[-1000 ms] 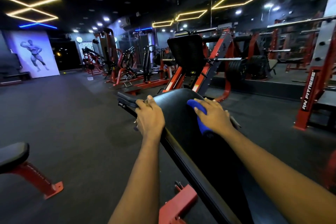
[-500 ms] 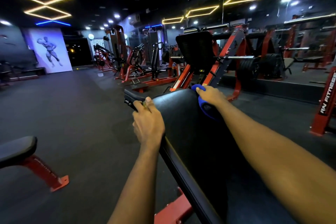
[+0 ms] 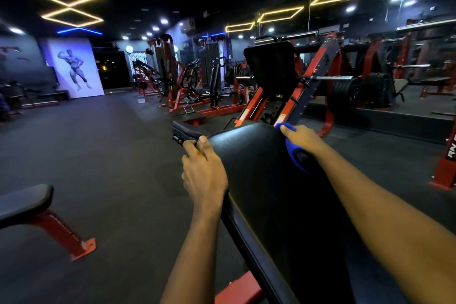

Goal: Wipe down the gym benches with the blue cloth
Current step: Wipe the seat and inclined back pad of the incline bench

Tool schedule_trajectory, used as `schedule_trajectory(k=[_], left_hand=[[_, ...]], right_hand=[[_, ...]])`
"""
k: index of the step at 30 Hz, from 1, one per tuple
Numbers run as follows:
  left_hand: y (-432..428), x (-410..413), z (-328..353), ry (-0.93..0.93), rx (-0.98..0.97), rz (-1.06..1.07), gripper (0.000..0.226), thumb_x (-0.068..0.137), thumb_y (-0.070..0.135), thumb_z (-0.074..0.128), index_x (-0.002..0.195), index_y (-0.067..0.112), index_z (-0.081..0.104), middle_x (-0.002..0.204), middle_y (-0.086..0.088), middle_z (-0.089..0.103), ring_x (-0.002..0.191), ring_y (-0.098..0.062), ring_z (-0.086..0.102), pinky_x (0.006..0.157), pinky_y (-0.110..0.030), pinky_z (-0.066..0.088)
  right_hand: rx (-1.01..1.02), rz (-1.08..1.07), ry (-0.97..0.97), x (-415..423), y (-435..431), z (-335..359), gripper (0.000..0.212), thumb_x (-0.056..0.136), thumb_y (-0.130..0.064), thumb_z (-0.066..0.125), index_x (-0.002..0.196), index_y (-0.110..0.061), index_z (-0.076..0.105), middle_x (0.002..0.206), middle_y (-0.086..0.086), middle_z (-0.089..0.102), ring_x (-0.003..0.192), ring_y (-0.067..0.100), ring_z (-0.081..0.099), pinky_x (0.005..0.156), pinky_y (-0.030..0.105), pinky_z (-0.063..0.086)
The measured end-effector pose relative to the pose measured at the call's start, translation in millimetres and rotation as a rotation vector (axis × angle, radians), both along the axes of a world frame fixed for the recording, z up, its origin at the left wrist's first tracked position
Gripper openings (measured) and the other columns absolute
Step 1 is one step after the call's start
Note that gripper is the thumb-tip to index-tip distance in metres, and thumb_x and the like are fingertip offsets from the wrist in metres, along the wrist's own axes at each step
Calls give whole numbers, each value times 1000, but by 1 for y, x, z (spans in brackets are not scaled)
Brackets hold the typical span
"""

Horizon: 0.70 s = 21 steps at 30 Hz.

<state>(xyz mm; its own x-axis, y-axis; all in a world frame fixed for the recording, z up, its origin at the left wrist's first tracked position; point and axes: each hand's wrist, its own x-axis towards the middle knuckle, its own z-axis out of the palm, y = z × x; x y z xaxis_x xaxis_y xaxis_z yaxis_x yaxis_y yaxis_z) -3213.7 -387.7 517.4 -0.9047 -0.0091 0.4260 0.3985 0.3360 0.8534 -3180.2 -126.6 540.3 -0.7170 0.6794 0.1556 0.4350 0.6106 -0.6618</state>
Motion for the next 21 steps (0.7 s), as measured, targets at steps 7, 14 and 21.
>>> schedule_trajectory(k=[7,14,21], left_hand=[[-1,1,0,7,17,9,45,102,53,19,120,20,43,112,-13,58,101,-35,57,83,-45,42],[-2,-2,-1,-4,26,-11,42,102,53,19,119,23,43,108,-9,58,95,-27,57,78,-41,40],[-2,3,1,-18,69,-10,42,103,51,18,116,21,43,109,-9,57,95,-26,55,77,-39,38]], right_hand=[[322,93,-130,-55,-46,53,59,94,-67,38,139,-32,52,144,13,51,131,35,48,105,42,38],[-74,184,142,-38,-7,21,60,87,-65,58,129,-23,64,127,7,63,124,27,56,105,33,39],[201,61,-98,-59,-35,47,61,91,-68,44,136,-29,57,142,12,53,129,34,50,103,38,39]])
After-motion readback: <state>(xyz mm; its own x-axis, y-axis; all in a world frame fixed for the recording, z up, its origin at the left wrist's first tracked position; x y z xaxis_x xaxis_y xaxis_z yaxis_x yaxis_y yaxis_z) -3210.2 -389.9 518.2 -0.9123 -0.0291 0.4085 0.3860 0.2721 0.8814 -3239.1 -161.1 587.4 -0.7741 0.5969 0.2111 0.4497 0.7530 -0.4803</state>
